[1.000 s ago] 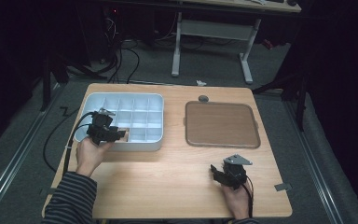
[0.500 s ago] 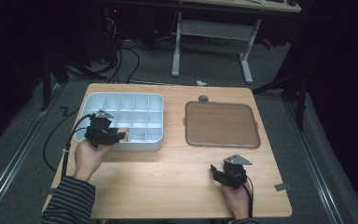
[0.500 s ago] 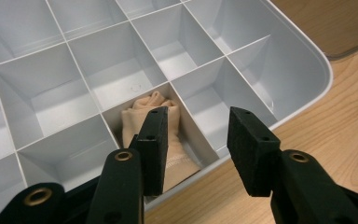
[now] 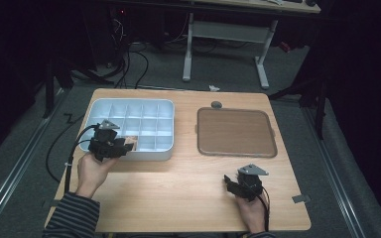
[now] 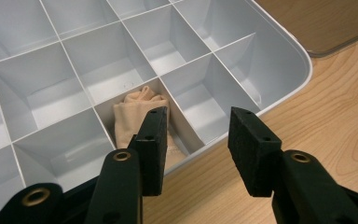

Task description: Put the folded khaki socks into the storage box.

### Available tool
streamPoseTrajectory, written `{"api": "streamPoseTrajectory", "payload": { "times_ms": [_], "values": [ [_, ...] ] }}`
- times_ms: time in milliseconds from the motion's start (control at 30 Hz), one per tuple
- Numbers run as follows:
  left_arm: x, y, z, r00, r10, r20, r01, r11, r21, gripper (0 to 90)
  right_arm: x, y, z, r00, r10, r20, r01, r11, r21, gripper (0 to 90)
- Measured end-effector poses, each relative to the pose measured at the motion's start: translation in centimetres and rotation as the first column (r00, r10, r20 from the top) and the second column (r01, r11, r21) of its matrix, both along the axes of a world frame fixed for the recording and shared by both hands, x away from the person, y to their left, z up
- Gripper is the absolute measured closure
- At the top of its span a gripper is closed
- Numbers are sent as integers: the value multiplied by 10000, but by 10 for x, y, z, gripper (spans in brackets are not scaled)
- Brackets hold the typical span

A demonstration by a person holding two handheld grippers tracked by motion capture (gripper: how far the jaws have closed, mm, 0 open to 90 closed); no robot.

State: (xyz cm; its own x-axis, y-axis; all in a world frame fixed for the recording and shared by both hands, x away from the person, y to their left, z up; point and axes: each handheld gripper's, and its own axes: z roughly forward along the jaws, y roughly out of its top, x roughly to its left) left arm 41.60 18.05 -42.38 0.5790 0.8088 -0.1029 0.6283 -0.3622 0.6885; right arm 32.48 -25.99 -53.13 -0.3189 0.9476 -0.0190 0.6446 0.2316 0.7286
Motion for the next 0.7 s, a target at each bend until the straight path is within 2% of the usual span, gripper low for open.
{"api": "streamPoseTrajectory", "payload": {
  "times_ms": [567, 700],
  "values": [
    [-14, 3, -5, 9999, -28, 138, 30, 9999, -154, 568, 0, 0, 0, 10000, 2, 1, -2, 10000, -1, 389],
    [-18, 1, -4, 9996, -103, 269, 105, 9999, -76, 562, 0, 0, 0, 10000, 4, 0, -4, 10000, -2, 388]
  ]
}}
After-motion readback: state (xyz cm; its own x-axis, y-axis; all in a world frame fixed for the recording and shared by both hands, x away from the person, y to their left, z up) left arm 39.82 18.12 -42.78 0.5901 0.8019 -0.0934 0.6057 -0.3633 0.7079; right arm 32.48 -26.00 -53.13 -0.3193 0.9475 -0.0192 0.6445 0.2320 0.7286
